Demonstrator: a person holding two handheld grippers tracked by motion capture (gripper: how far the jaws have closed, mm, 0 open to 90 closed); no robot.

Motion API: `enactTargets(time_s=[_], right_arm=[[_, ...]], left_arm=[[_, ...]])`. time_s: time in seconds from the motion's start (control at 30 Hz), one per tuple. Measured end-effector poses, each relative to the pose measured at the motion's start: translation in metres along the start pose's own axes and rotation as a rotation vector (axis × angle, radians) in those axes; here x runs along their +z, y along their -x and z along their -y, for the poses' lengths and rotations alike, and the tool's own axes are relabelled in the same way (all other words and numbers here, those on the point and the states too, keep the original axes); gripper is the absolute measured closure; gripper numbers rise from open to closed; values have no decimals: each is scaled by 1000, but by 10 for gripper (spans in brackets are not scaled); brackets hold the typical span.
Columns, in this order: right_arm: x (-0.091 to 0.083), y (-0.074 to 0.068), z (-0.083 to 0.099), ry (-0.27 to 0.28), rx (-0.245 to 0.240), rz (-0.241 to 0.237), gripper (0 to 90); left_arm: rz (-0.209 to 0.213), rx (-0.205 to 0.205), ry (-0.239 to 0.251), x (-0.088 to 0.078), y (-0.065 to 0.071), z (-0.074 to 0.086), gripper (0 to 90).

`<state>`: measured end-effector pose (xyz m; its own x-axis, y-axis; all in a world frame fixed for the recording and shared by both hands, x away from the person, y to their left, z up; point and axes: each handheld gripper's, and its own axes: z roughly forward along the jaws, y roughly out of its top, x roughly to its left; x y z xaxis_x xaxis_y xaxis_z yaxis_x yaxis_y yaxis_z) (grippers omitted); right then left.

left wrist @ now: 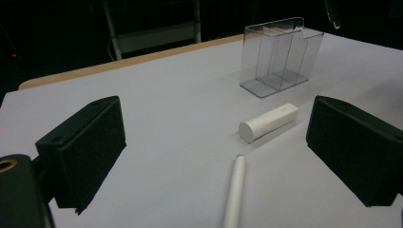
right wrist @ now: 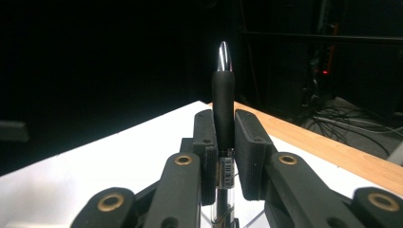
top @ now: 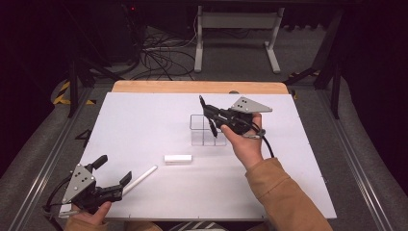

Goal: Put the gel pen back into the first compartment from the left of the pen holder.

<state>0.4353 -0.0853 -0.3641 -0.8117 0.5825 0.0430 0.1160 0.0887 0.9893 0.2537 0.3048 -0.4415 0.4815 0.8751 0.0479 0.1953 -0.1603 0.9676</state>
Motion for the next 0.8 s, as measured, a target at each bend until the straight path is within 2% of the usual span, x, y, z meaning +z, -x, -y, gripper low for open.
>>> enactTargets(time_s=[0.1, 0.27, 0.5, 0.63, 0.8], right_arm=[[7, -2, -2, 9, 9, 17, 800], [18, -4, -2, 3, -4, 52, 800], [22, -4, -3, -5, 4, 96, 800], [27, -4, -4, 20, -10, 88, 800], [33, -2, -2, 24, -12, 95, 800]], left_arm=[[-1, 0, 2, 0, 0, 0, 65], [0, -6, -1, 0, -1, 0, 66], [2, -7, 2, 1, -1, 0, 66], [4, -6, 2, 1, 0, 0, 65], [5, -8, 2, 1, -1, 0, 66]])
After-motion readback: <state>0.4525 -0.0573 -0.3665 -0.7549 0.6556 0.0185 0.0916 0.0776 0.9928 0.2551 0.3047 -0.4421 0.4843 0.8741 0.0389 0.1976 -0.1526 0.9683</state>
